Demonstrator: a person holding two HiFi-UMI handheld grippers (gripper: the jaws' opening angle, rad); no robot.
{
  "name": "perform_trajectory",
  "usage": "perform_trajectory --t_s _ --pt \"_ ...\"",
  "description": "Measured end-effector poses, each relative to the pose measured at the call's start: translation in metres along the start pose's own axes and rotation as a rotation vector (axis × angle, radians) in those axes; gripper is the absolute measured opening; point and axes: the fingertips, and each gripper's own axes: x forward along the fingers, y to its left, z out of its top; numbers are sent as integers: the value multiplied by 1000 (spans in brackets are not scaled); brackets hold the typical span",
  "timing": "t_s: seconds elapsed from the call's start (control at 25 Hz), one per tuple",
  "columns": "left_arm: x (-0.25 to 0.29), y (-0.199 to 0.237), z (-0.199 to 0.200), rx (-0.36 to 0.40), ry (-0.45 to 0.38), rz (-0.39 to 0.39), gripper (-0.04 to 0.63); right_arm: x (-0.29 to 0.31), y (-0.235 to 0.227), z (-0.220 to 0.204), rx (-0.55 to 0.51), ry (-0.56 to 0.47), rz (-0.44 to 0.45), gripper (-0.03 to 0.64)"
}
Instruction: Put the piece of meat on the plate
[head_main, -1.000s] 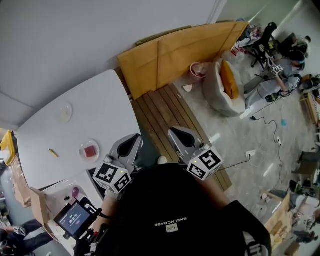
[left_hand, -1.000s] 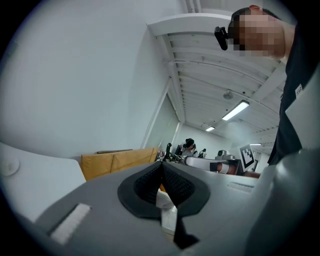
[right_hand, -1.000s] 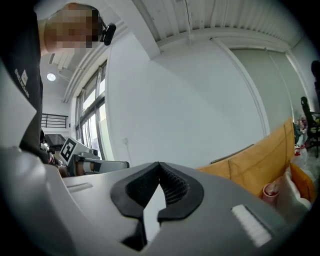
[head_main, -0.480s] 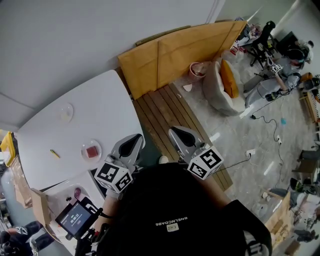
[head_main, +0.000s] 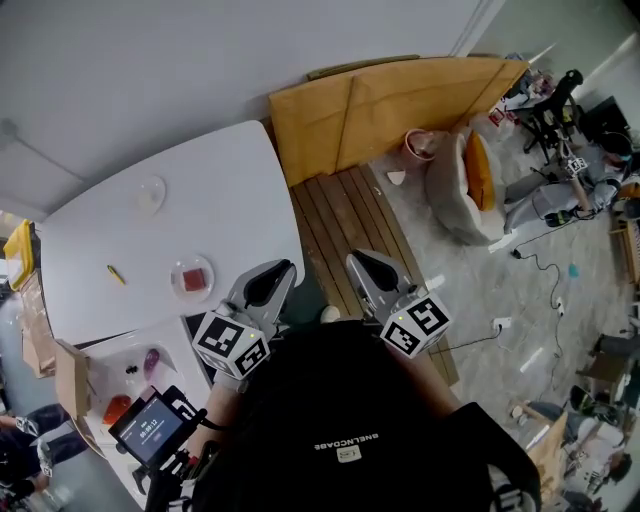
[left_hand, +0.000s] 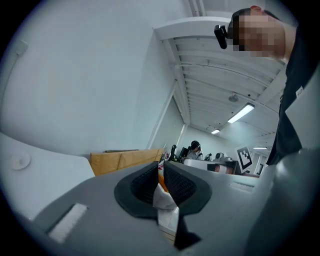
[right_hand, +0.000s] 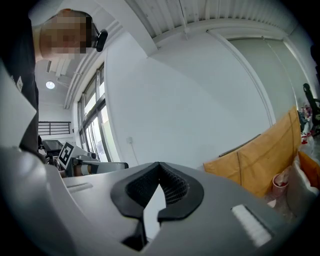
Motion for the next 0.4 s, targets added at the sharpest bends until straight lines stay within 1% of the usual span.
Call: perform_trajectory --t_s 0.4 --pt "-12 29 -9 -32 11 65 49 36 6 -14 12 53 63 5"
